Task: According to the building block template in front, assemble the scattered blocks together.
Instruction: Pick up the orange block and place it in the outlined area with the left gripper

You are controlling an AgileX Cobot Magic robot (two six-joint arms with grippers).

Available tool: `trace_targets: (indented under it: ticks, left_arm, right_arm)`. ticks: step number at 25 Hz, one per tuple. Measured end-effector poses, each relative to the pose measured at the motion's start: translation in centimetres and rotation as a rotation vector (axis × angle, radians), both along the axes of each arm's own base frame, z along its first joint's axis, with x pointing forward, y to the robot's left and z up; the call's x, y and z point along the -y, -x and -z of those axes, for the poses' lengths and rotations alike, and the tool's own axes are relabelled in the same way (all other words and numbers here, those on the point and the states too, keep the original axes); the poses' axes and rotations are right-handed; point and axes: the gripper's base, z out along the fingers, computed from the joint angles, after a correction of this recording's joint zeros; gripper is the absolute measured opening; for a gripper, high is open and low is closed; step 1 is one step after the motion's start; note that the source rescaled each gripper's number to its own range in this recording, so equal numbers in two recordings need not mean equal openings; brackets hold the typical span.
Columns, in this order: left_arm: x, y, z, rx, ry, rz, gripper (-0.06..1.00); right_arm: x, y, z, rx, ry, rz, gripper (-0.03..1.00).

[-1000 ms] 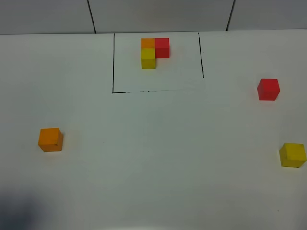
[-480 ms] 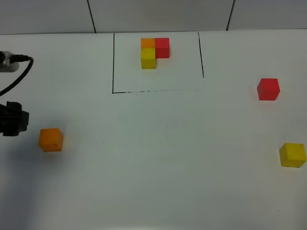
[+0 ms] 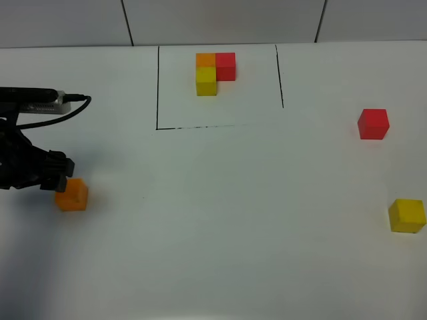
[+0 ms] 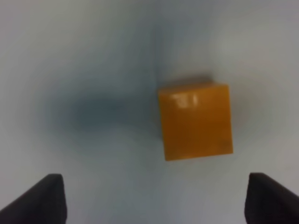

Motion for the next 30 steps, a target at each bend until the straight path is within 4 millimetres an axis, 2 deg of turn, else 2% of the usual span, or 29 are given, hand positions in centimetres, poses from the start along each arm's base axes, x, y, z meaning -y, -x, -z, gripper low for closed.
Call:
trace_targets:
  ticks: [3, 7, 11, 23, 27, 30]
  left_arm:
    - [0.3, -0.3, 0.4, 0.006, 0.032, 0.004, 0.76]
    - [0.6, -0.6, 0.8, 0.006, 0.054, 0.005, 0.87]
    - [0.6, -0.9, 1.9, -0.014, 0.06, -0.026, 0.9]
    - [1.2, -1.7, 4.8, -0.087, 0.054, -0.046, 0.89]
    - [1.3, -2.1, 6.0, -0.109, 0.051, -0.05, 0.85]
    - [1.3, -2.3, 6.7, -0.114, 0.05, -0.05, 0.77]
  right_arm:
    - [0.0, 0.0, 0.0, 0.0, 0.0, 0.0, 0.8]
    - [0.0, 0.0, 0.0, 0.0, 0.0, 0.0, 0.8]
    - [0.0, 0.0, 0.0, 0.0, 0.0, 0.0, 0.8]
    - [0.0, 0.0, 0.0, 0.0, 0.0, 0.0, 0.8]
    - [0.0, 0.0, 0.0, 0.0, 0.0, 0.0, 0.8]
    - [0.0, 0.0, 0.0, 0.0, 0.0, 0.0, 0.8]
